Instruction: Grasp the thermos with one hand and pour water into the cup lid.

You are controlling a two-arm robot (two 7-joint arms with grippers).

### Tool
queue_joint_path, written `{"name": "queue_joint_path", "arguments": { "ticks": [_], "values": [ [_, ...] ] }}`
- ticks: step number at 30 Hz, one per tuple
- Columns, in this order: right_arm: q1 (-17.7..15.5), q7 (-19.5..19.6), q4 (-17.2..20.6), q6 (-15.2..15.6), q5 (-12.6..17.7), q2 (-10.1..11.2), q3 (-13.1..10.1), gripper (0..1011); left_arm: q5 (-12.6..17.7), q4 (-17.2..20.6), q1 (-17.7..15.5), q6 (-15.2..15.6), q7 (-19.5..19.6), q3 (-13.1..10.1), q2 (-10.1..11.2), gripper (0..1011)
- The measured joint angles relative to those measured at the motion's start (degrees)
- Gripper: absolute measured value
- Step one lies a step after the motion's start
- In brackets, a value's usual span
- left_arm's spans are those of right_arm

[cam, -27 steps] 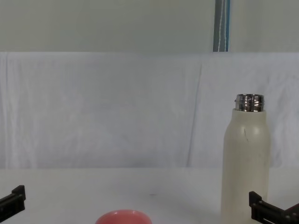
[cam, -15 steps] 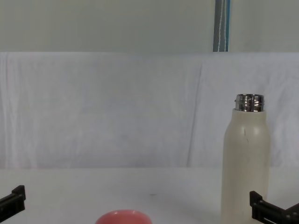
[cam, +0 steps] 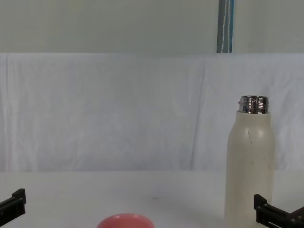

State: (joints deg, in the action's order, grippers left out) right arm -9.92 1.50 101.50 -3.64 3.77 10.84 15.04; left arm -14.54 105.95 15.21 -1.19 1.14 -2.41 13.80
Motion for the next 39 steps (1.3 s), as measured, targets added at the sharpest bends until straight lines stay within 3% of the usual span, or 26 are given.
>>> {"name": "queue_joint_path", "arguments": {
  "ticks": [39],
  "values": [
    [0.0, 0.0, 0.0, 0.0, 0.0, 0.0, 0.0, 1001, 0.0, 0.0, 0.0, 0.0, 0.0, 0.0, 0.0, 1001]
  ]
}}
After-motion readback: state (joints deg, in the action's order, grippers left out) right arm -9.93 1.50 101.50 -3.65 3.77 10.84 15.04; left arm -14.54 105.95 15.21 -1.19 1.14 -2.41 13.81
